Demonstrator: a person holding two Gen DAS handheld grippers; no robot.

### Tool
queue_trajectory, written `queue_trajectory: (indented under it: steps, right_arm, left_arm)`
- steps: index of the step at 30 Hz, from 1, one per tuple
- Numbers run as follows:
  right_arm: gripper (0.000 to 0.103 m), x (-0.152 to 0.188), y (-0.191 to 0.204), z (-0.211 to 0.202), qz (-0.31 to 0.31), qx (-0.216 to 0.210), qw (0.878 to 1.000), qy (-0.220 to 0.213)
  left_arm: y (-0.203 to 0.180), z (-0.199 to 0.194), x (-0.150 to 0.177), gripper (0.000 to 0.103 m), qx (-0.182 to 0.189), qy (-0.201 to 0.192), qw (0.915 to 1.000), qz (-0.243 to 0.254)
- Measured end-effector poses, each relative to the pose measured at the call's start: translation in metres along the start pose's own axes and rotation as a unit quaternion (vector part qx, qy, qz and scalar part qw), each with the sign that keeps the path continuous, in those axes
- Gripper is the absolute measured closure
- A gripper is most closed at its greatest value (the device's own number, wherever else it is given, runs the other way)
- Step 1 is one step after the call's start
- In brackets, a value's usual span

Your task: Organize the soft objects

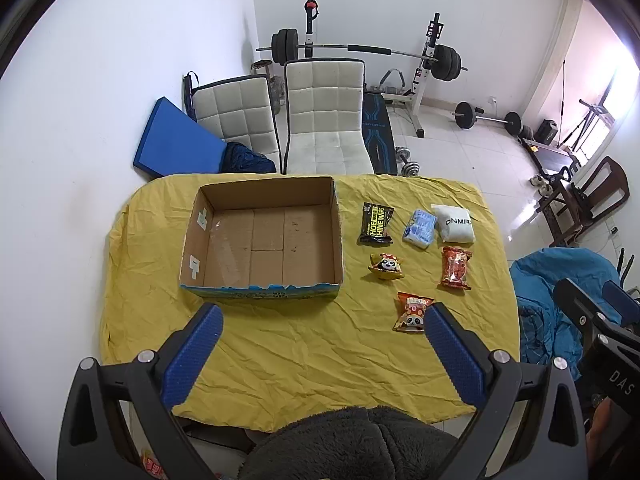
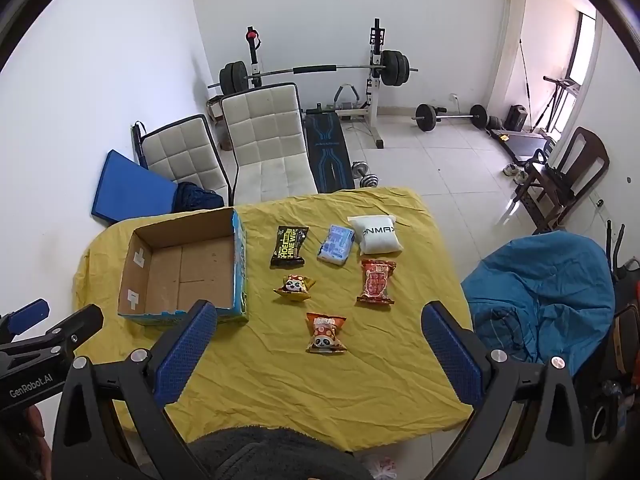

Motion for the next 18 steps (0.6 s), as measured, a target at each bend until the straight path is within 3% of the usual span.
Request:
queue_trajectory:
  steps: [18]
  right_arm:
    - [0.000,-0.0029,-0.0014,0.0010,-0.002,-0.003,1.000,-0.003]
  left_arm:
    - [0.0008,-0.0074,-0.0048,0.000,-0.006,-0.016,0.9998,-0.009]
Point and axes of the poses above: each gripper's, at about its wrist camera, not at the fingertips, and z roughly the way its jaws point, y to its left, x to its underside, the point moved 5 cm from there along z, roughly the way its jaws point, and after that the axes turned 8 degrees about -x, right-handed, at the moved point
